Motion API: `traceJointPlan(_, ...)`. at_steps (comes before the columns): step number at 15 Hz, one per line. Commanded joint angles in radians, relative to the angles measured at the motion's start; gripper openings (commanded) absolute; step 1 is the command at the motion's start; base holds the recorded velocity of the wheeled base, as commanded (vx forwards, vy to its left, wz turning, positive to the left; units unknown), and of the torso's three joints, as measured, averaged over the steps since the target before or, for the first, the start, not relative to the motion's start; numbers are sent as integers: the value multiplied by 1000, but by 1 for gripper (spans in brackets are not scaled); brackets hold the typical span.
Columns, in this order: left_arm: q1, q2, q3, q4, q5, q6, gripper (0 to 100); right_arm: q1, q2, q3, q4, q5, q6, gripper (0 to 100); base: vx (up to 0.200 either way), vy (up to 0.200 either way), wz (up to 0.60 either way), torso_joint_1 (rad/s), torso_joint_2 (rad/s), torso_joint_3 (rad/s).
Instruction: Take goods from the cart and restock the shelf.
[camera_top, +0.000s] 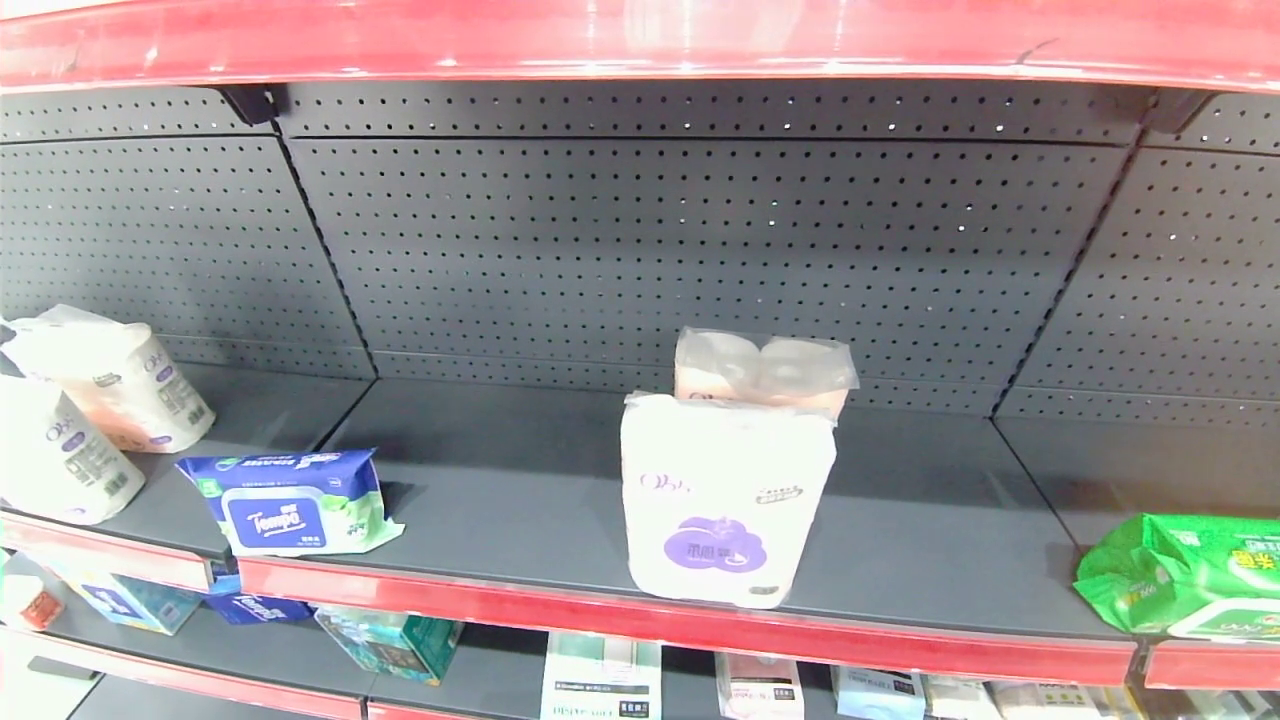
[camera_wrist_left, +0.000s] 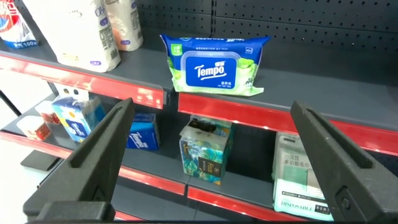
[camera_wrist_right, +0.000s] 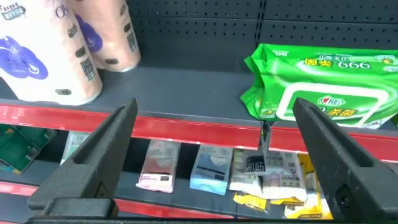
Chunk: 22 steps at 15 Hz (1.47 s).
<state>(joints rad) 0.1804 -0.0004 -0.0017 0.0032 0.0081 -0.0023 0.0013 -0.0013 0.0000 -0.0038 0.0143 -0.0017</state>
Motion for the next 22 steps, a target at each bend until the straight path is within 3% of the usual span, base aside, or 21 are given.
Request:
traceJointPlan(1, 1, 0, 0, 0, 0, -2, 100, 0, 1, 0, -1, 1, 0, 100, 0, 0, -600, 2, -2, 2)
traceJointPlan(6, 1, 0, 0, 0, 1, -2, 100, 0, 1, 0, -1, 1, 0, 100, 0, 0, -600, 4, 1, 0)
traceJointPlan(11, 1, 0, 0, -3, -10, 7, 100, 0, 1, 0, -1, 0, -1, 100, 0, 0, 0, 0, 0, 0)
traceJointPlan(12, -4, 0, -54, -6, -40, 15, 100, 0, 1, 0, 1, 0, -1, 100, 0, 0, 0, 0, 0, 0)
traceJointPlan(13, -18, 206, -314, -9, -17, -53, 100, 0, 1, 0, -1, 0, -1, 100, 0, 0, 0, 0, 0, 0)
traceJointPlan(14, -18, 404, -514, -15, 24, -192, 100, 0, 1, 0, 1, 0, -1, 100, 0, 0, 0, 0, 0, 0)
traceJointPlan(15, -13, 528, -604, 0, 50, -189, 100, 0, 1, 0, -1, 0, -1, 100, 0, 0, 0, 0, 0, 0)
traceJointPlan(16, -1, 611, -598, 15, 102, -154, 100, 0, 1, 0, -1, 0, 0, 100, 0, 0, 0, 0, 0, 0)
traceJointPlan(17, 1, 675, -551, 29, 155, -116, 100, 0, 1, 0, 1, 0, -1, 100, 0, 0, 0, 0, 0, 0)
traceJointPlan(18, 1, 755, -480, 26, 171, -113, 100, 0, 1, 0, 1, 0, -1, 100, 0, 0, 0, 0, 0, 0)
traceJointPlan(20, -15, 820, -440, 24, 162, -113, 100, 0, 1, 0, -1, 0, -1, 100, 0, 0, 0, 0, 0, 0)
traceJointPlan(22, -39, 993, -439, -34, 113, -116, 100, 0, 1, 0, -1, 0, -1, 100, 0, 0, 0, 0, 0, 0)
